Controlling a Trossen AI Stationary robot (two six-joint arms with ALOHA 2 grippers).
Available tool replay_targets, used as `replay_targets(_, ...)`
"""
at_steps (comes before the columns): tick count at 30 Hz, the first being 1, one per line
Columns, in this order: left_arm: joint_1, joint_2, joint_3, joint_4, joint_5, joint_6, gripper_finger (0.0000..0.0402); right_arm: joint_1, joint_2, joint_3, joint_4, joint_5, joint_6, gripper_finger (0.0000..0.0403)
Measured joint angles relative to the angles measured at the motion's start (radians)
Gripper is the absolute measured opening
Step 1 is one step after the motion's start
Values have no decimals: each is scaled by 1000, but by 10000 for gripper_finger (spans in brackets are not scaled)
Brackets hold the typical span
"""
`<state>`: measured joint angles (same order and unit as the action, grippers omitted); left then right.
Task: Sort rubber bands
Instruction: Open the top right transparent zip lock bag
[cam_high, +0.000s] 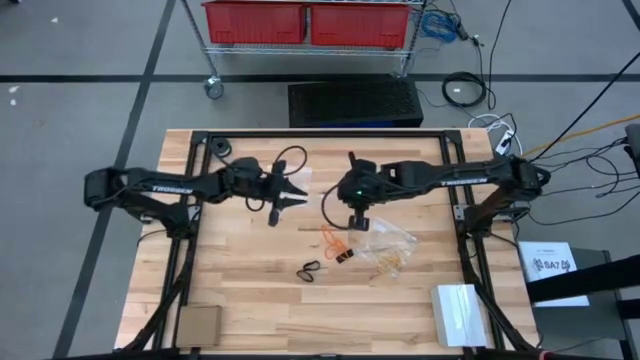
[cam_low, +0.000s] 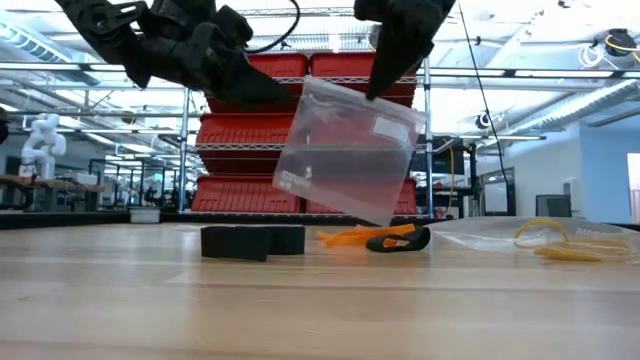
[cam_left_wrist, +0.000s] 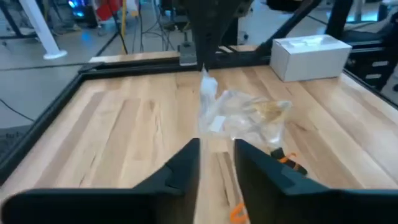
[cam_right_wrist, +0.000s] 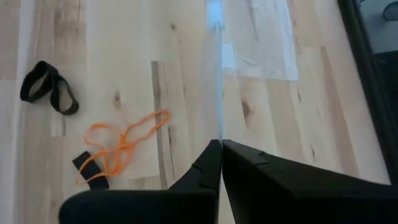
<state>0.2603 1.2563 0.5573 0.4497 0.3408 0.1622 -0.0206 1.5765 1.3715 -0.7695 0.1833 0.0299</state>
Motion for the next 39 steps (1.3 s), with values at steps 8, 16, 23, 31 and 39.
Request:
replay_targets(8, -27, 72, 67, 16, -14, 0, 161, 3, -4, 0, -11, 3, -11, 0)
replay_targets(16, -40, 116, 103, 15, -73, 0, 141, 3, -4, 0, -6, 4, -14, 0)
replay_targets(23, -40, 117, 105, 29, -114, 1, 58, 3, -4, 0, -5, 3, -15, 0)
replay_targets(31, -40, 116, 105, 58, -113, 7, 6, 3, -4, 0, 0, 11, 22, 13)
replay_targets(39, -40, 116, 105, 54, -113, 28, 3, -10, -4, 0, 171, 18, 43, 94)
